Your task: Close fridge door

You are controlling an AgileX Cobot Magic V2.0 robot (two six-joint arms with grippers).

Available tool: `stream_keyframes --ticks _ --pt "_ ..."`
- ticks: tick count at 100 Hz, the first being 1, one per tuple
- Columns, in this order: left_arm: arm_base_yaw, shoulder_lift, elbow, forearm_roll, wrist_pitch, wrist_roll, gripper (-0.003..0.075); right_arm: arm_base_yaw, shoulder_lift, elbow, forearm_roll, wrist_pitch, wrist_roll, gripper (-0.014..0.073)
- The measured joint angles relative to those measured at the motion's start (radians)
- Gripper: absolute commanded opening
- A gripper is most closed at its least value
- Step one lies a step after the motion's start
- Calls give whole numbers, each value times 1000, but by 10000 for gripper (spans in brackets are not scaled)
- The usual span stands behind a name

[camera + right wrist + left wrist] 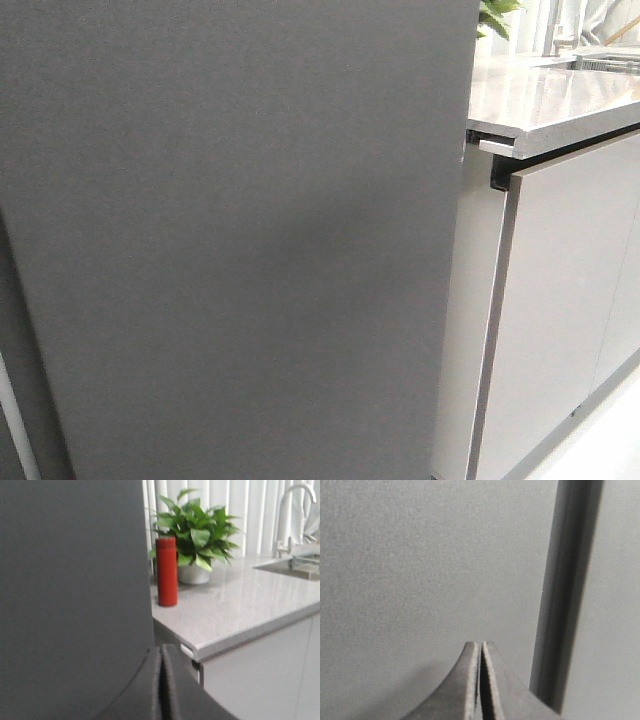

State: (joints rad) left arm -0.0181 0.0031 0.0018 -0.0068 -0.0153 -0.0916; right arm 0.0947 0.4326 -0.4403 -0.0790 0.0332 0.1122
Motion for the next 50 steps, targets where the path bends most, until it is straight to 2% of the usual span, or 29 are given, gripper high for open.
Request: stream_keyframes --ticks 27,50 --pt "0 0 0 0 0 0 -21 -85 -261 277 0 0 0 -76" --pt "0 0 0 0 0 0 -21 -123 -407 405 0 0 0 -76"
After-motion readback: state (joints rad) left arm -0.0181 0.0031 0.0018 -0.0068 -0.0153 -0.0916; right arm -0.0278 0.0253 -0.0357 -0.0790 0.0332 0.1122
